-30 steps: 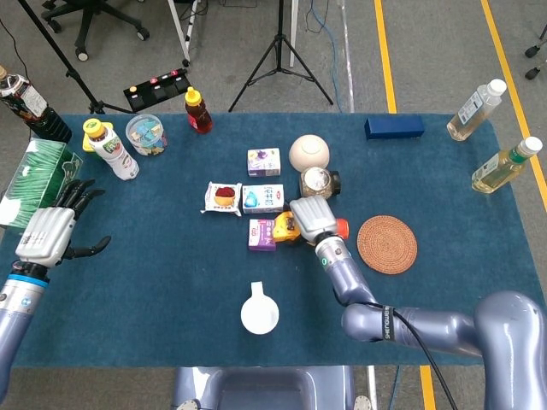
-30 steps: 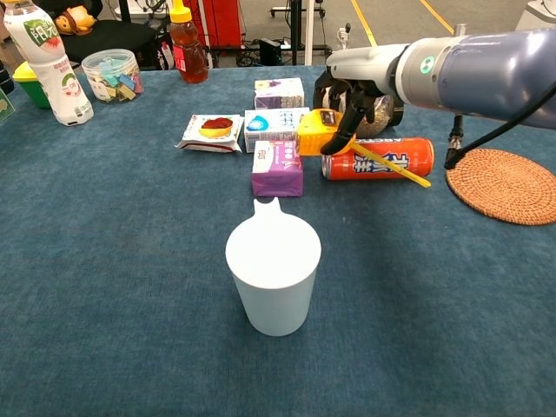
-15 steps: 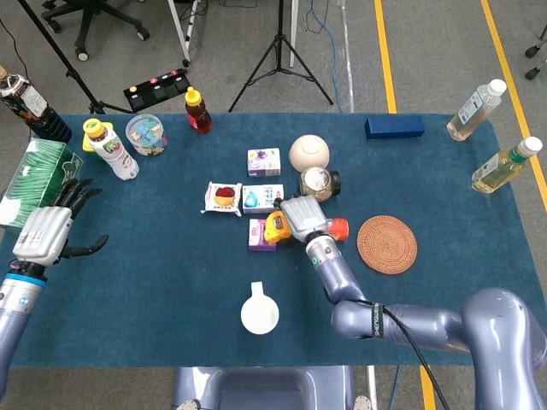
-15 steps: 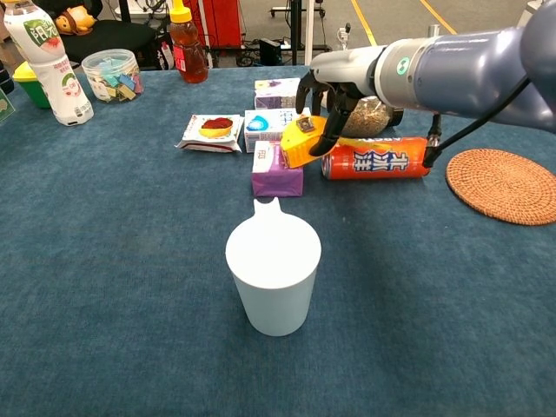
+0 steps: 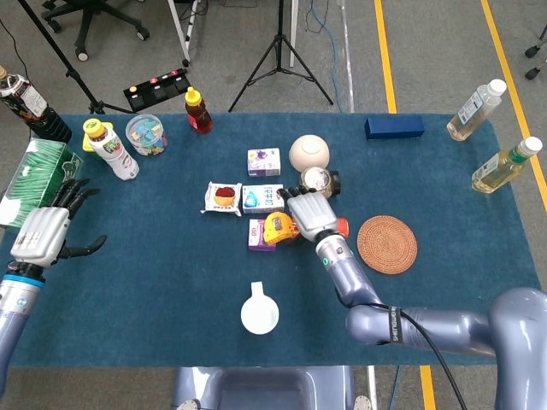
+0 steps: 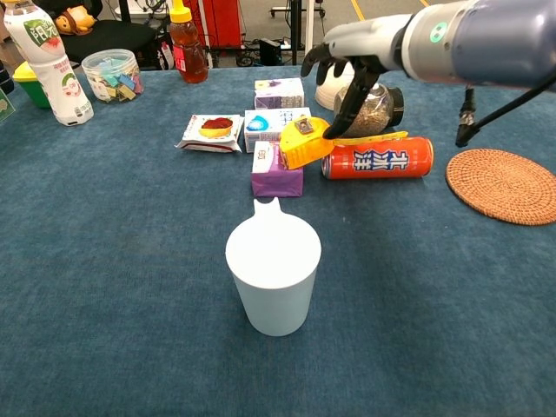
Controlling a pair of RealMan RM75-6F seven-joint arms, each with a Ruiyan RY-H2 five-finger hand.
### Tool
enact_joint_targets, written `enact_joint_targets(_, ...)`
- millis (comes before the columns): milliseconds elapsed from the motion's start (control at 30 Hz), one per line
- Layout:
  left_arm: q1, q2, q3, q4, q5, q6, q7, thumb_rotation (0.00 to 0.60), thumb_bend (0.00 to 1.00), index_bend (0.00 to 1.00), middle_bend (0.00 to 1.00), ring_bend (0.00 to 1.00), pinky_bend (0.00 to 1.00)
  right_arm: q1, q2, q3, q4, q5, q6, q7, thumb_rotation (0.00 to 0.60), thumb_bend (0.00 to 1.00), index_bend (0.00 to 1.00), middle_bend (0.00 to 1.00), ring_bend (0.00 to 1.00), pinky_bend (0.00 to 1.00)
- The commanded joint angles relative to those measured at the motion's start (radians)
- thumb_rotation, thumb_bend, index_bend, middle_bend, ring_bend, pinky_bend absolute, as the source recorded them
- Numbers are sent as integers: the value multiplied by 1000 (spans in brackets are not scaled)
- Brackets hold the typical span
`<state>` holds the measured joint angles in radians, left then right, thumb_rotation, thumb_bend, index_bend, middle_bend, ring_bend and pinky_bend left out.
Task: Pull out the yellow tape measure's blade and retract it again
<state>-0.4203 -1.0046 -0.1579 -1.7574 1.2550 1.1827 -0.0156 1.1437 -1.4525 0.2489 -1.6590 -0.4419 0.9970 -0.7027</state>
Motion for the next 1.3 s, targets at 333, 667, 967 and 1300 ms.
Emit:
enact_joint_targets(333, 65, -22, 15, 51, 29, 94, -15, 551, 249, 394, 153, 78, 375, -188, 131, -22, -89, -293, 187, 193, 509, 239, 483, 438, 423, 462)
enact_joint_targets(667, 138, -64, 47, 133, 128, 228, -18, 600, 275, 534, 321, 219, 440, -370, 200, -115, -83, -492, 304, 305, 509, 259, 656, 666, 692, 712)
enact_joint_targets(967, 177, -76, 71, 140, 128, 236, -27, 600, 278, 553, 351, 251, 451, -490, 238, -148, -65, -541, 357, 362, 510, 264, 677, 666, 678, 710)
enact_joint_targets(1300, 199, -84, 86, 125, 124, 218, -36, 600, 278, 554, 363, 251, 451, -613, 267, -178, -51, -585, 426, 369, 506, 265, 683, 668, 659, 692)
